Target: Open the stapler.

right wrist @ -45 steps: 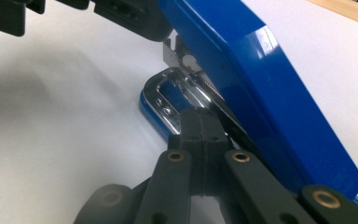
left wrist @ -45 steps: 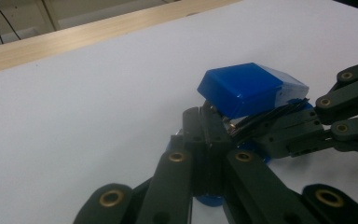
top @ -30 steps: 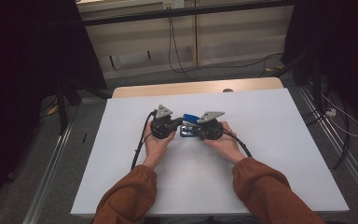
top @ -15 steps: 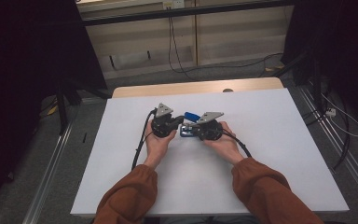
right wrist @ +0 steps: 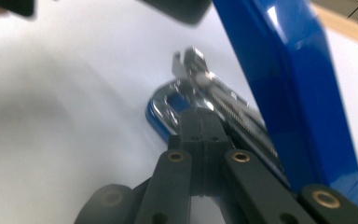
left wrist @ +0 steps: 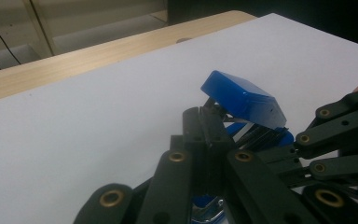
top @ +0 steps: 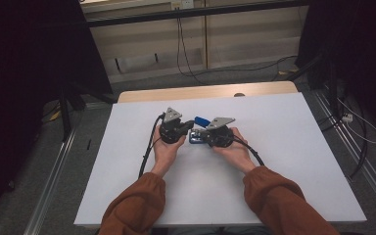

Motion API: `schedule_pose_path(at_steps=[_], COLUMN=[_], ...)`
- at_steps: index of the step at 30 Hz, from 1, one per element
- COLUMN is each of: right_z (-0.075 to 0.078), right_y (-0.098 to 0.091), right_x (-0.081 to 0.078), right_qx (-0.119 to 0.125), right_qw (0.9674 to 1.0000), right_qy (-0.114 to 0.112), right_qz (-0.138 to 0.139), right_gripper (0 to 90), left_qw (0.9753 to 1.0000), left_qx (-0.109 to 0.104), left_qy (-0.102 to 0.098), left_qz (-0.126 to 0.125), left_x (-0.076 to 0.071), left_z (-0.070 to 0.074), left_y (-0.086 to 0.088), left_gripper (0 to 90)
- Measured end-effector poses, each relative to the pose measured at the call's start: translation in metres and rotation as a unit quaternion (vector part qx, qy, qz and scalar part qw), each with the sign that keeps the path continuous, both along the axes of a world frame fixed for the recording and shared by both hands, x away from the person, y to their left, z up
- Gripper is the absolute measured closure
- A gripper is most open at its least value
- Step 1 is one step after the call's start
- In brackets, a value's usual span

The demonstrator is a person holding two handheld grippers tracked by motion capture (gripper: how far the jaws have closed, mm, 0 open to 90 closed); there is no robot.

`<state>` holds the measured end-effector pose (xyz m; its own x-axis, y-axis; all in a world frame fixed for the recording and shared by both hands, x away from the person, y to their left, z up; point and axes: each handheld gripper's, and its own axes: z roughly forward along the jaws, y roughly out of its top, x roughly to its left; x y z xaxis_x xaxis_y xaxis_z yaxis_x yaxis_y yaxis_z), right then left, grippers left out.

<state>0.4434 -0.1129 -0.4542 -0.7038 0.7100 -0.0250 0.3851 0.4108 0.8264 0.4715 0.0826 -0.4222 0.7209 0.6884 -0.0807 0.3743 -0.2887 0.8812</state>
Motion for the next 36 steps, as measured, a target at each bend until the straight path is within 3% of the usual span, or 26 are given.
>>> schedule_pose_path(at_steps=[4, 12, 26, 36], right_z=[0.006, 0.006, 0.002, 0.004], right_y=[0.002, 0.007, 0.019, 0.020], right_x=[-0.003, -0.003, 0.001, -0.001], right_qx=[0.021, 0.032, 0.030, 0.030], right_qw=[0.9995, 0.9978, 0.9963, 0.9948], right_qy=[-0.022, -0.042, -0.048, -0.058], right_qz=[-0.011, -0.039, -0.065, -0.078], right_gripper=[90.0, 90.0, 90.0, 90.0], left_qw=[1.0000, 1.0000, 1.0000, 0.9998], left_qx=[0.003, 0.001, 0.007, 0.016], left_qy=[0.000, 0.000, 0.000, 0.015], left_qz=[0.000, -0.001, -0.005, -0.001], left_x=[0.000, 0.001, 0.001, 0.003], left_z=[0.000, 0.000, 0.000, -0.006], left_y=[0.000, 0.000, 0.001, 0.002], left_gripper=[90.0, 90.0, 90.0, 90.0])
